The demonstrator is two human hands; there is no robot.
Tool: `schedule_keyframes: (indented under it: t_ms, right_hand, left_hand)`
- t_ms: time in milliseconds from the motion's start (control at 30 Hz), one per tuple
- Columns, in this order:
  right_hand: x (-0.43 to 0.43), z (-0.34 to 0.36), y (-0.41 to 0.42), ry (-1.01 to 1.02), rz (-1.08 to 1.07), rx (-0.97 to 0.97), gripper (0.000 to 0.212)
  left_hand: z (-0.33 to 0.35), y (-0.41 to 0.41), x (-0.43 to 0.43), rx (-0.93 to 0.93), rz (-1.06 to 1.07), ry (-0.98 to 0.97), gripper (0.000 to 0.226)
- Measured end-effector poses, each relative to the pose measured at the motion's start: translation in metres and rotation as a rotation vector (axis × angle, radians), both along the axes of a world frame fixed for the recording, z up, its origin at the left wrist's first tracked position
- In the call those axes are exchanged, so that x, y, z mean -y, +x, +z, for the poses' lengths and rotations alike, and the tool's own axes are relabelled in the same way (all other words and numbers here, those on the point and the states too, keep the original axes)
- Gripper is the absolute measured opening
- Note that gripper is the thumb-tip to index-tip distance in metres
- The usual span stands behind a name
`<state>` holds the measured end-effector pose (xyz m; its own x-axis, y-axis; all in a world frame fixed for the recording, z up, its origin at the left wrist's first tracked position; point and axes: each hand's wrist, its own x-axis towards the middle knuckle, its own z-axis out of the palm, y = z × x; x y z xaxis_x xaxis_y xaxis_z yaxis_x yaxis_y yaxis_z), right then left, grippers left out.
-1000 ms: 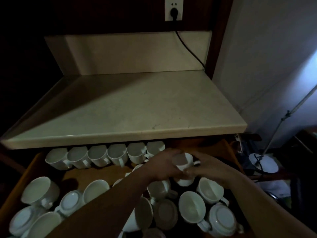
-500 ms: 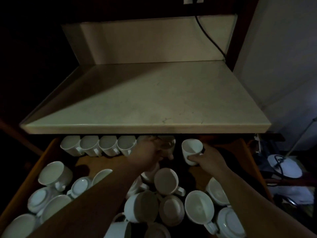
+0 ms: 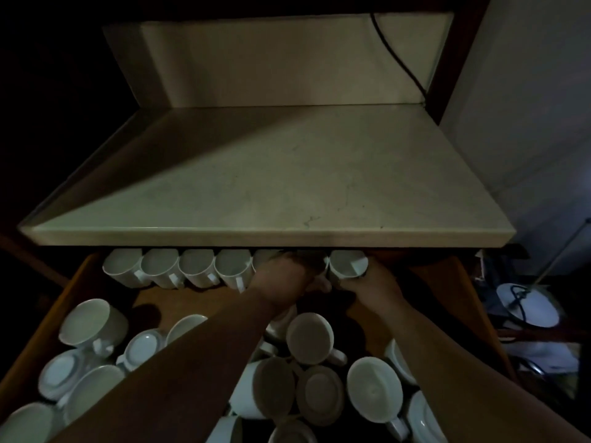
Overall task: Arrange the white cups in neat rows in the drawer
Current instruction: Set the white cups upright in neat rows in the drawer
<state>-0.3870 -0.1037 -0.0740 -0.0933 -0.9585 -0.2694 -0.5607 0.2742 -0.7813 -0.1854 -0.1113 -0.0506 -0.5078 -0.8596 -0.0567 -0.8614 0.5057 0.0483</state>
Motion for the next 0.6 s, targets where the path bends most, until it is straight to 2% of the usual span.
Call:
schedule_keyframes:
  t_ms: [133,233,300,433,500,600]
  right_hand:
    - [0.006,-0.003,-0.002,0.012,0.006,0.032,0.055]
    - [0.004,-0.003,-0.003,0.013,-0.007,0.062,0.041]
    - [0.002,-0.002,-0.002,-0.021,-0.031,0.076,0.041]
    - [-0.005,0.000,0.002,-0.036,-0.008,0.108,0.043]
    - [-0.004,0.001,0.001,-0.020,-0.015,0.096,0.041]
    - [-0.002,0.001,0.003,0.006,-0.015,0.080,0.048]
  left_hand:
    - [-0.004,-0.010,0.000,-0.047,0.015,-0.065,0.041]
    - [-0.014,-0.015,0.003,-0.072,0.068,-0.085,0.030]
    - [-0.016,-0.017,0.002,-0.115,0.084,-0.101,0.031]
    - [-0.017,0.002,-0.003,-0.342,0.100,-0.053,0.038]
    - [-0.021,0.024,-0.007,-0.368,0.159,-0.019,0.042]
    - [-0.026,0.058,-0.014,-0.336,0.214,-0.053,0.036]
